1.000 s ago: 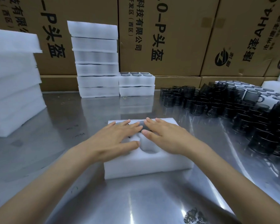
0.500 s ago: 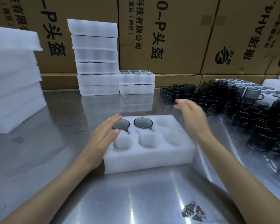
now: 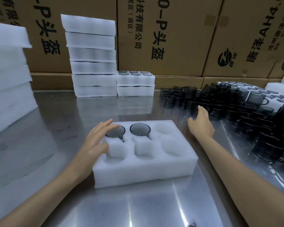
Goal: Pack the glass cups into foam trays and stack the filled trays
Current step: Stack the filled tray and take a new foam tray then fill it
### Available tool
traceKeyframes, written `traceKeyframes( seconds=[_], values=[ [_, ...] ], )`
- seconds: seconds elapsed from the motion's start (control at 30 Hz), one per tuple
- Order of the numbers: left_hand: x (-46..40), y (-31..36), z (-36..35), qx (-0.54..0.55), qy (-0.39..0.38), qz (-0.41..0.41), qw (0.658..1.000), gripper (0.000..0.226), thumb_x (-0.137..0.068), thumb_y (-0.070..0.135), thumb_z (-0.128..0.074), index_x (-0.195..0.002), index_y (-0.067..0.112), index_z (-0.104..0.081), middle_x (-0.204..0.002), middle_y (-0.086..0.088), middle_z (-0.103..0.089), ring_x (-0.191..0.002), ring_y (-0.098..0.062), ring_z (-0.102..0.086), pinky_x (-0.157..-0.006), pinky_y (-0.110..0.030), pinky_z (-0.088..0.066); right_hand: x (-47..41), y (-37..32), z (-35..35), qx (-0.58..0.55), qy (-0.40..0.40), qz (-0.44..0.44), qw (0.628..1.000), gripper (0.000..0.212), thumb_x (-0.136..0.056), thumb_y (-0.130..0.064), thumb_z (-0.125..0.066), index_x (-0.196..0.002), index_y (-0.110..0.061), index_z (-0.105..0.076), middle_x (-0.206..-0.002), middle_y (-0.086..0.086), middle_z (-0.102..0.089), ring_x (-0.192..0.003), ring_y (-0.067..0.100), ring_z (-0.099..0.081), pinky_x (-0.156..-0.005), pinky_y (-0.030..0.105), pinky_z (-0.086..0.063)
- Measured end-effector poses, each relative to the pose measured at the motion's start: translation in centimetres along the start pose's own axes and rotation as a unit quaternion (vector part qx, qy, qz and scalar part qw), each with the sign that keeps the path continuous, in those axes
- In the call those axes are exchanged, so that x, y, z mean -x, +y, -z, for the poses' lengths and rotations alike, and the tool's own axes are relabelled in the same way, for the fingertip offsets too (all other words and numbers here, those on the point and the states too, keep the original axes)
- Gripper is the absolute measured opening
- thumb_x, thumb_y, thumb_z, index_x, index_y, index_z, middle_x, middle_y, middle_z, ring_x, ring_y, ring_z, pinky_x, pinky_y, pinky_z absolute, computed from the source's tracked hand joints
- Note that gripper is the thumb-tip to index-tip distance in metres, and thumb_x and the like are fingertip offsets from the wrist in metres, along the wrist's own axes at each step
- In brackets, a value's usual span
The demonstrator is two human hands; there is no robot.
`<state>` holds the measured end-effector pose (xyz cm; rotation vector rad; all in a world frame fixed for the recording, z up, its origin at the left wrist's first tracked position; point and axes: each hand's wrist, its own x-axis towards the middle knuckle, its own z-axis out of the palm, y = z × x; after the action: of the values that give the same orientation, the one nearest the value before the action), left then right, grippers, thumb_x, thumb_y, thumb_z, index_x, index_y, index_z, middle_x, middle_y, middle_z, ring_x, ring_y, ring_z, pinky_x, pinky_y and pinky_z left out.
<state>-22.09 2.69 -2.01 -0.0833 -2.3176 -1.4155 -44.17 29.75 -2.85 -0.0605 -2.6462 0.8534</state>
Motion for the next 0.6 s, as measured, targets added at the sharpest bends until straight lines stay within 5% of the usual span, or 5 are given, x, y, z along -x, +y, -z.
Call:
traceKeyframes(
  seconds=[0.2,0.4,0.6],
  values=[
    [-0.5,-0.4,0.2,-0.047,-0.005,-0.028,0.998,0.063,-0.058,0.015,-0.038,-0.114,0.038,-0.056,-0.142,0.02,-0.037,-0.139,-0.001,-0.02,-0.101,0.001,-0.012,-2.2,-0.2,-0.7,0.061,-0.002,-0.009,0.998,0.058,-0.096,-0.02,-0.044,-0.149,-0.017,-0.02,-0.158,-0.006,-0.013,-0.118,0.03,-0.049,-0.077,0.034,-0.038],
    [-0.7,-0.7,0.3,-0.064,-0.011,-0.037,0.997,0.062,-0.059,0.015,-0.039,-0.115,0.039,-0.056,-0.142,0.017,-0.038,-0.139,-0.006,-0.022,-0.103,-0.002,-0.012,-1.6,-0.3,-0.8,0.061,0.051,0.049,0.996,0.04,-0.092,-0.007,-0.049,-0.132,-0.012,-0.044,-0.136,0.009,-0.039,-0.109,0.03,-0.049,-0.071,0.036,-0.038],
    [-0.7,-0.4,0.3,-0.078,-0.01,-0.051,0.996,0.055,-0.06,0.015,-0.039,-0.106,0.039,-0.057,-0.14,0.013,-0.04,-0.138,-0.012,-0.024,-0.11,-0.017,-0.014,0.4,-0.5,0.2,0.026,0.069,0.142,0.987,0.025,-0.094,-0.014,-0.051,-0.117,-0.018,-0.06,-0.115,0.002,-0.056,-0.107,0.022,-0.054,-0.072,0.034,-0.045]
  ],
)
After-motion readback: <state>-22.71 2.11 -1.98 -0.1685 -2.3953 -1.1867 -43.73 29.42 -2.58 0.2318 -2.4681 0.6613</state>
